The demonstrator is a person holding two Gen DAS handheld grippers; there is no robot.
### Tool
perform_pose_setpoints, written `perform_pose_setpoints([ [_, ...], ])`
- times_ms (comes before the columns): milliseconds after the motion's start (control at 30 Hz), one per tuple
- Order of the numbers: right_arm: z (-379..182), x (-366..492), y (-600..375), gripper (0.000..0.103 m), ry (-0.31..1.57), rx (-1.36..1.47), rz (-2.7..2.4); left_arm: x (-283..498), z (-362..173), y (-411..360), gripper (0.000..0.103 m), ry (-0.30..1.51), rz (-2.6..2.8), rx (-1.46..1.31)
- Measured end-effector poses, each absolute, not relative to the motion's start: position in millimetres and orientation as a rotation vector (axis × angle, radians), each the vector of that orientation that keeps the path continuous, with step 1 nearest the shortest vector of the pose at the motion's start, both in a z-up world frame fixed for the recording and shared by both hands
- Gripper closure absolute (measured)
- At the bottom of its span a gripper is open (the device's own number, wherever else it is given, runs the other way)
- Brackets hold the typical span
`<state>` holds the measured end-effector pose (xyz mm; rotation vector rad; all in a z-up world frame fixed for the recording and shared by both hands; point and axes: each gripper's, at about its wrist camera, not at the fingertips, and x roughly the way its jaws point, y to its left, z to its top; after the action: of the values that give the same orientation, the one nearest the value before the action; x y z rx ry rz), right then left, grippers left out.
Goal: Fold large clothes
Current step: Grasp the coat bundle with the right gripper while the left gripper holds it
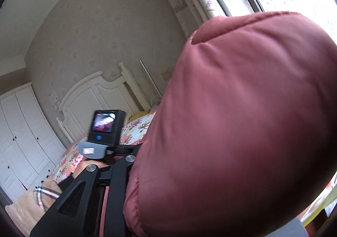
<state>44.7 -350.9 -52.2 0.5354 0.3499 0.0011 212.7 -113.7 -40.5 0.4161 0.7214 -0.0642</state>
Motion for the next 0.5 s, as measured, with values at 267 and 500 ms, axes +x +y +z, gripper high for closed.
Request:
perform_pose_setpoints([
  [267, -48, 25, -352, 0.068, 0.358, 0.518, -0.012, 91, -69, -88, 0.002, 0.637, -0.176, 0.424],
  [500, -39, 29, -321, 0.067, 0.380, 0.339, -0.063, 94, -81, -86, 0.002, 0.663, -0.197, 0.369],
])
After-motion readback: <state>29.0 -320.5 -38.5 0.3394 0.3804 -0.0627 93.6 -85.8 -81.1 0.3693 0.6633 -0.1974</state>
